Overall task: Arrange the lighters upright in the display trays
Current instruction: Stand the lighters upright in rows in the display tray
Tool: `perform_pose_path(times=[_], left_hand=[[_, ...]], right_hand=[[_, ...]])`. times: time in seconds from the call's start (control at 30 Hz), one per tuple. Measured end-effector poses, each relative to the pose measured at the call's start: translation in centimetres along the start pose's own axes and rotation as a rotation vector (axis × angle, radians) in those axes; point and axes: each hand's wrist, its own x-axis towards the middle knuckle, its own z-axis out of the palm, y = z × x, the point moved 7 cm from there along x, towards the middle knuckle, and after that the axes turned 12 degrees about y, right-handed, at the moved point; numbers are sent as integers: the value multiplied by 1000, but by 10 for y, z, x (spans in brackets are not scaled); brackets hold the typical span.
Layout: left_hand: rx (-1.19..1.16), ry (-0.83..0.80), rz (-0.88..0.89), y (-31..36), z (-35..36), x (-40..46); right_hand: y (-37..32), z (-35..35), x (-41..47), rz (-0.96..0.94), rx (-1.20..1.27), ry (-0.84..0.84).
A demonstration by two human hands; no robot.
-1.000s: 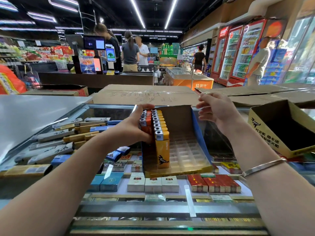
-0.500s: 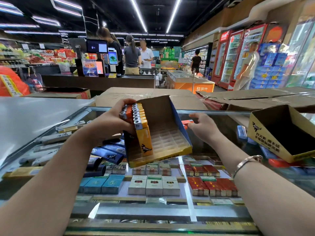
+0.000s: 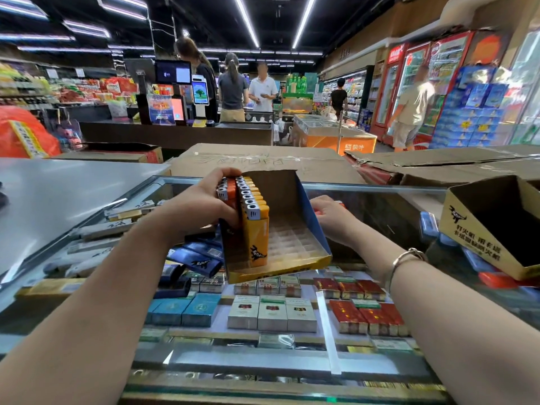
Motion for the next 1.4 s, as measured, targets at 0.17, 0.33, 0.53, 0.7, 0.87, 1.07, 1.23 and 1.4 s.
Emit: perform_pose_path(times=[0.17, 0.33, 0.53, 0.7, 0.87, 1.07, 1.23, 1.4], left_hand=[[-13, 5, 5, 0, 1, 0], [5, 0, 16, 1, 3, 1], [0, -6, 12, 0, 3, 1], [-8, -32, 14, -1, 4, 2], [-19, -46, 17, -2, 5, 4], [0, -54, 30, 1, 6, 0], [5, -54, 75, 8, 11, -4], [-18, -149, 121, 16, 29, -11]], right_hand=[[-1, -24, -9, 45, -21, 111], [-4, -21, -34, 96, 73, -293], [-8, -30, -37, 28, -326, -305], [-2, -36, -35, 82, -232, -130], [-8, -42, -25, -129, -475, 248], [-8, -17, 1, -179, -567, 30], [-4, -17, 6, -103, -546, 6], [-3, -28, -6, -54, -588, -55]])
